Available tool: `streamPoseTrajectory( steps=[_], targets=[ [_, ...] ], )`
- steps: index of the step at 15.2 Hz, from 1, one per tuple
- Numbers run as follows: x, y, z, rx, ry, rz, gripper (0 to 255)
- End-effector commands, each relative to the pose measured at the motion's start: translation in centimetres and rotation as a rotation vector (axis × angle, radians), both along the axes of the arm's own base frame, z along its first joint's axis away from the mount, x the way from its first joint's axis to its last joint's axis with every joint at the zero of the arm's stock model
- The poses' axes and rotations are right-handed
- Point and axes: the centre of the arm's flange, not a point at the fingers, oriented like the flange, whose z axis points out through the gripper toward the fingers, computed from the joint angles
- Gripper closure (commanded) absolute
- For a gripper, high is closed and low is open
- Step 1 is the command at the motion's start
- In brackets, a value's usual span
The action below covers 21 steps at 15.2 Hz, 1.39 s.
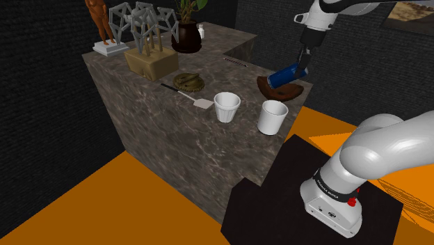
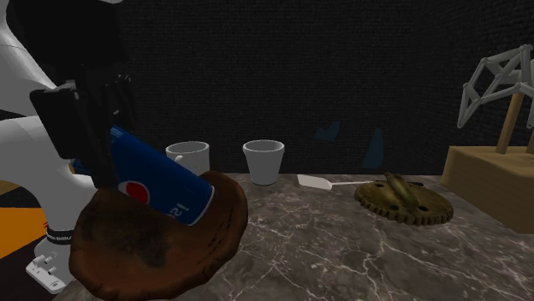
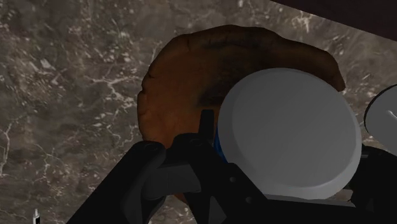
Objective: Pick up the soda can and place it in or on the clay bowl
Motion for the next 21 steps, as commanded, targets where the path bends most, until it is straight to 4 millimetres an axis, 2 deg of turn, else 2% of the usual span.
streamPoseTrajectory(
  steps=[1,4,5,10,14,21],
  targets=[
    [0.0,0.0,0.0,0.0,-0.001,0.0,255],
    [0.0,0.0,0.0,0.0,-0.001,0.0,255],
    [0.0,0.0,0.0,0.0,-0.001,0.0,0],
    [0.0,0.0,0.0,0.0,-0.001,0.0,0],
    [0.1,-0.5,5.0,0.0,-0.001,0.0,0],
    [0.1,-0.5,5.0,0.0,-0.001,0.0,0]
  ],
)
